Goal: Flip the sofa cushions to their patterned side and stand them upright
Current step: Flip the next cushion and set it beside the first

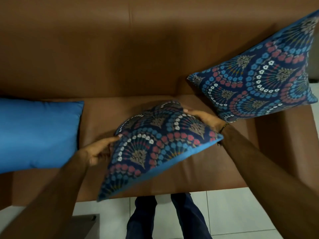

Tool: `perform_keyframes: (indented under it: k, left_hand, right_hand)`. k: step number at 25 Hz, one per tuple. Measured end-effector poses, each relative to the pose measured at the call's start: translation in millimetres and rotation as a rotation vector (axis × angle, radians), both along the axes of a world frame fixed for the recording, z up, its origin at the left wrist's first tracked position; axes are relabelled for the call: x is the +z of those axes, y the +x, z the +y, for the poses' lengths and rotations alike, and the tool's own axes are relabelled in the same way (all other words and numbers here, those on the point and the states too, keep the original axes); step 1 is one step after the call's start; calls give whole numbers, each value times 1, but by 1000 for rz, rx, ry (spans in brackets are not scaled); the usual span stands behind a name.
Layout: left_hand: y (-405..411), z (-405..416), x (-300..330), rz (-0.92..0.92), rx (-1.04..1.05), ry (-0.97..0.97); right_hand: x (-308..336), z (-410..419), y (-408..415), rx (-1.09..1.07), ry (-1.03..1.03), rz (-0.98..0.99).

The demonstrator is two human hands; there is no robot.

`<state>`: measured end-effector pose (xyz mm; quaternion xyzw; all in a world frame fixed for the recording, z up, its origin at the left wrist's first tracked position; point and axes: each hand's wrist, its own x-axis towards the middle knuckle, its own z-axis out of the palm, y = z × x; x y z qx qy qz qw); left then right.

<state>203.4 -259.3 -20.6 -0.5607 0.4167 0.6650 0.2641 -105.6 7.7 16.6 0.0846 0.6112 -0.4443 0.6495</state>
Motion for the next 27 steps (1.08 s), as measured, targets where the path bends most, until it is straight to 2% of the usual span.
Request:
perform_keyframes:
  k: [2,5,7,12,15,18,21,27]
  left_hand:
    - [-4,11,4,43,14,-10]
    - [-24,14,12,205,241,-85]
    - [-37,9,19,285,315,-177]
    - [-53,-11,33,463,260,-465]
    - [-53,-22,39,455,229,-612]
    - [-51,-36,45,436,174,-708]
    - [-63,-46,56,448,127,-783]
    - [-119,-75,94,731,-133,-1065]
  right_hand:
    - [2,-2,0,142,8,15]
    - [1,2,3,136,66,73]
    - [-2,7,1,186,98,129]
    - [-16,4,19,238,71,216]
    - [-32,-10,48,143,8,161]
    - [-48,-38,68,-95,-18,62]
    - [-55,-68,72,-229,-41,-61]
    - [-57,-109,56,-346,-8,61]
